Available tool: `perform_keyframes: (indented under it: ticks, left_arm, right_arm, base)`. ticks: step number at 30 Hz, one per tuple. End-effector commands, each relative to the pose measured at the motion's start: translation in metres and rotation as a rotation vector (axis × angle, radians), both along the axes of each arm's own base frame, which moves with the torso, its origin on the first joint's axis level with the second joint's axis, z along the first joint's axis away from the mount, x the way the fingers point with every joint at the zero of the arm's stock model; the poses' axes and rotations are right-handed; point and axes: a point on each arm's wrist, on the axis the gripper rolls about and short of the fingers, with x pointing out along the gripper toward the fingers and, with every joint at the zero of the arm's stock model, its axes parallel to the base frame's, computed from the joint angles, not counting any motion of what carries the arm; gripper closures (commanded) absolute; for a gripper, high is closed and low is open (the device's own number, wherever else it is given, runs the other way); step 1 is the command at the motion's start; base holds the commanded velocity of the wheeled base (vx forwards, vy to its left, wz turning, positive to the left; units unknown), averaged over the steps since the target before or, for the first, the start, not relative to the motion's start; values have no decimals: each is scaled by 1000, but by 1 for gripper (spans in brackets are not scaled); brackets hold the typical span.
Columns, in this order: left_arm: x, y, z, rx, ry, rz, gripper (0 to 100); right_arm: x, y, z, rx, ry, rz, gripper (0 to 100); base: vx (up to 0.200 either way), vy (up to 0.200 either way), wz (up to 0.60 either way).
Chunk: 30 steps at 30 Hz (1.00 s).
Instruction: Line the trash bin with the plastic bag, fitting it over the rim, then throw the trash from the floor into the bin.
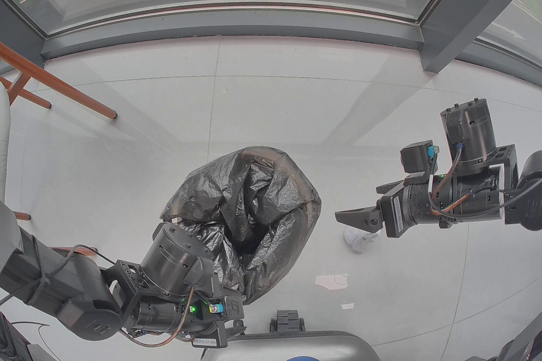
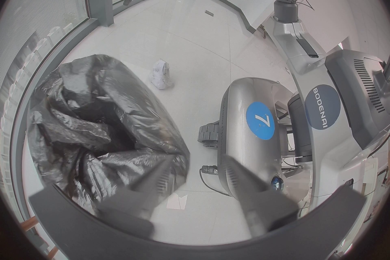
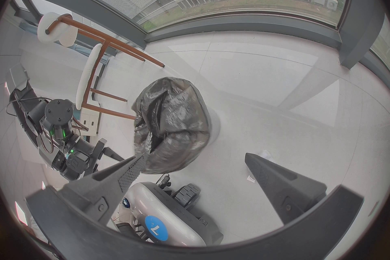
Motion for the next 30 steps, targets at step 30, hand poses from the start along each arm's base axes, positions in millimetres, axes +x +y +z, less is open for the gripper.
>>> perform_keyframes:
  ticks: [30]
  left_arm:
    - [88,12,86,-241,-372,213,0]
  right_arm:
    - [-8,2,-6,10,-1,10,0]
  base:
    - [0,0,0]
